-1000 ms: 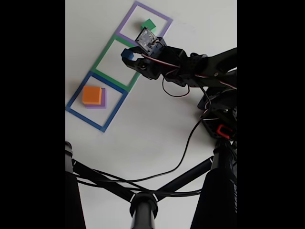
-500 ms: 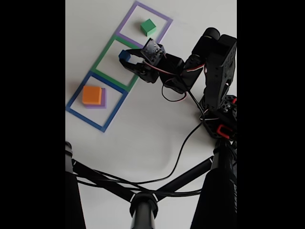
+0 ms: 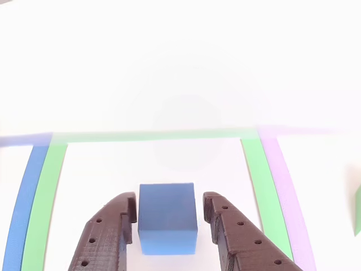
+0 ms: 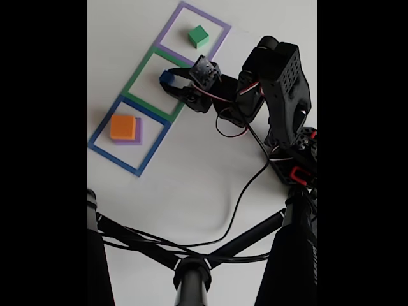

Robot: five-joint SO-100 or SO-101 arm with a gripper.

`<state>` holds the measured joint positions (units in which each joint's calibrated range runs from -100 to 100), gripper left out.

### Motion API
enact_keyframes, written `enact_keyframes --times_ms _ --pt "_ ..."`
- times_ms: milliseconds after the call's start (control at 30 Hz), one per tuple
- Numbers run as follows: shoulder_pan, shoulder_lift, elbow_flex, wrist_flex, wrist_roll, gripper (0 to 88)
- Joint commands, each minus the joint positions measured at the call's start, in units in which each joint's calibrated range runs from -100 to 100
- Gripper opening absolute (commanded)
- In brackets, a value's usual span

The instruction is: Tower of hanoi

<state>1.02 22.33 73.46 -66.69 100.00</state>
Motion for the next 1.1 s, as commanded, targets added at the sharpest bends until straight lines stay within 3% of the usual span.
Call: enact_keyframes --times_ms 0,267,467,733,900,1067 --pt "-0.06 -0.17 -1.55 -1.40 0.00 15.9" --pt "0.32 -2.67 -1.18 -0.76 0.00 19.4" --pt "0.32 -15.75 2.27 9.53 0.00 19.8" --pt "2.24 -44.74 3.45 41.27 0.00 15.7" --pt "5.11 -58.62 -2.46 66.21 0.00 1.8" --pt "9.91 -64.11 -9.91 82.00 0.00 0.1"
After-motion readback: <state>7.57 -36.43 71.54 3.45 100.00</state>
